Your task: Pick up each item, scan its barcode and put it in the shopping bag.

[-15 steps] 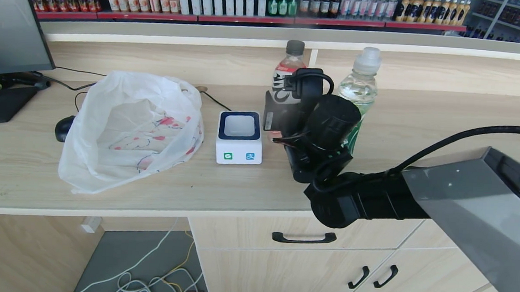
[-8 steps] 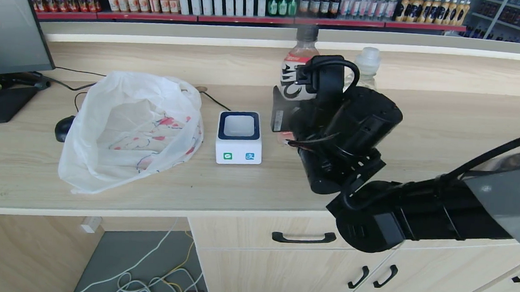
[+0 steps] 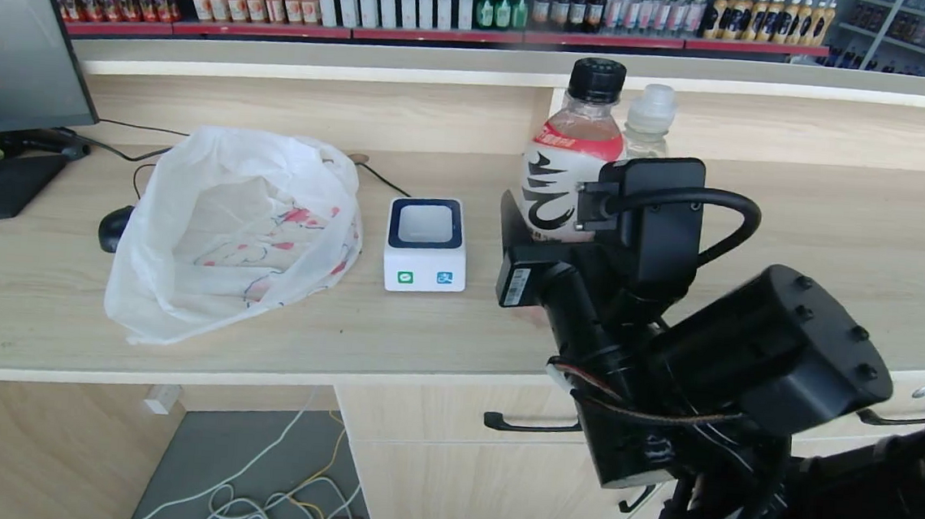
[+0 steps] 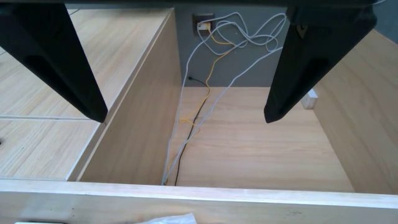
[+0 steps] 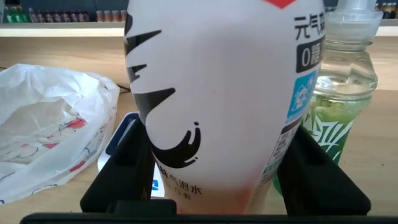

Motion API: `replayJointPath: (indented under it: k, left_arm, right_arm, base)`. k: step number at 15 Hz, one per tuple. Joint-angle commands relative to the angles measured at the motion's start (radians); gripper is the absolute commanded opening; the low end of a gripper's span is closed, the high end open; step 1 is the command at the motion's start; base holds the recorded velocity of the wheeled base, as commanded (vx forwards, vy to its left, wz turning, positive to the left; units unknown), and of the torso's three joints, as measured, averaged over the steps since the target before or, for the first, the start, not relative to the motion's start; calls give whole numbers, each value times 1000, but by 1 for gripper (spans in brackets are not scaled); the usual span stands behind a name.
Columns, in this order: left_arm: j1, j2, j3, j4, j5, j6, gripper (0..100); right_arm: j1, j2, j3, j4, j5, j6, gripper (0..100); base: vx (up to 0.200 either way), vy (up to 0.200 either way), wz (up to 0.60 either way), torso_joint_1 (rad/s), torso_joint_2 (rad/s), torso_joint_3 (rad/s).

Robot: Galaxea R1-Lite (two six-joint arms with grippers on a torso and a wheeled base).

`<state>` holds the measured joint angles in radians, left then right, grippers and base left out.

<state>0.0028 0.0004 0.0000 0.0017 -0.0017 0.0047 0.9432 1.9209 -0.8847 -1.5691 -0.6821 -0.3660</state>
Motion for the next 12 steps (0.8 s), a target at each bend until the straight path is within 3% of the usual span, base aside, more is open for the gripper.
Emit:
replayJointPath:
  k: [1,8,12]
  left_arm:
    - [0,0,0,0,0,0,100]
    - [0,0,0,0,0,0,100]
    - [0,0,0,0,0,0,100]
  right_arm:
    - [52,-82,182,-2,1,9,0]
    - [164,-349,581,-2,18,39,0]
    - [210,-419,625,-2,32,36,0]
  base:
    - [0,0,0,0,0,0]
    - [0,0,0,0,0,0]
    - [0,0,0,0,0,0]
